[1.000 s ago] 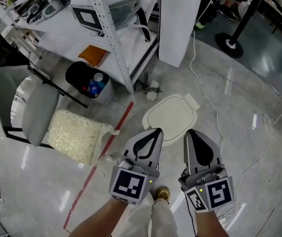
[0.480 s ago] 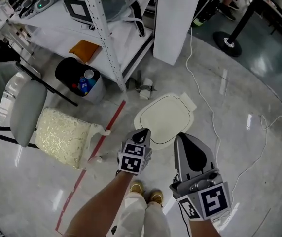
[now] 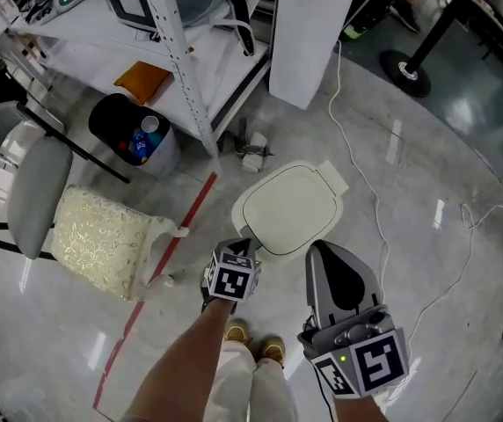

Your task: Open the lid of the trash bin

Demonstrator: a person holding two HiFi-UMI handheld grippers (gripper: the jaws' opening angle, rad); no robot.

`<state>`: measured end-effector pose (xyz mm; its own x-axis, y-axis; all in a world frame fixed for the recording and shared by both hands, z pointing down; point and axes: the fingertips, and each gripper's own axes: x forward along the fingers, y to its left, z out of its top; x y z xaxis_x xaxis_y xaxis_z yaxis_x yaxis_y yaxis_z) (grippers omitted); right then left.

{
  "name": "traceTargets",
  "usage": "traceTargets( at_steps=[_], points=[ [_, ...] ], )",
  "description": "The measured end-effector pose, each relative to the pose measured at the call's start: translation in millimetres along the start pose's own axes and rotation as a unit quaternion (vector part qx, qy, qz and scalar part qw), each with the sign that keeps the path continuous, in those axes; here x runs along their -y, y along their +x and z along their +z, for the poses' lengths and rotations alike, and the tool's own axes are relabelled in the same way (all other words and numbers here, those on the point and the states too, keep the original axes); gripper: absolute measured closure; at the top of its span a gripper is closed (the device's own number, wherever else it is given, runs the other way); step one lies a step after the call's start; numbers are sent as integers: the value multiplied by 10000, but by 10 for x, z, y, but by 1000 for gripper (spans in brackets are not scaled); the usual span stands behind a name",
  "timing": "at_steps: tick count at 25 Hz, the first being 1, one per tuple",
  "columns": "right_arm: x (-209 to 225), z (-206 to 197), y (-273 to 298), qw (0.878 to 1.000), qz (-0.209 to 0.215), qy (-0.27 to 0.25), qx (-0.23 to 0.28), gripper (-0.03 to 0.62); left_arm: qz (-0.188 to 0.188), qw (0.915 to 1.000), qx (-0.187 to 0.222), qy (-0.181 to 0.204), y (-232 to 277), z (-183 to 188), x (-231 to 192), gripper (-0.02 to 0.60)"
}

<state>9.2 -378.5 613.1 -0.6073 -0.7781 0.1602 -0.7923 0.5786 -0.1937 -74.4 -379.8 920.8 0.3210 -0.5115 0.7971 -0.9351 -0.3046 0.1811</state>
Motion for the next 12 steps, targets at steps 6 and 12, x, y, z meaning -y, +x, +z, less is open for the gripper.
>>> traceTargets(
  at_steps=[6, 12],
  points=[
    [-33, -2, 27, 10000, 38, 7, -15, 586, 3, 9999, -139, 12, 56, -73, -43, 595],
    [-37, -62, 8, 10000, 33, 21, -42, 588, 53, 9998, -172, -25, 92, -138, -66, 584]
  ],
)
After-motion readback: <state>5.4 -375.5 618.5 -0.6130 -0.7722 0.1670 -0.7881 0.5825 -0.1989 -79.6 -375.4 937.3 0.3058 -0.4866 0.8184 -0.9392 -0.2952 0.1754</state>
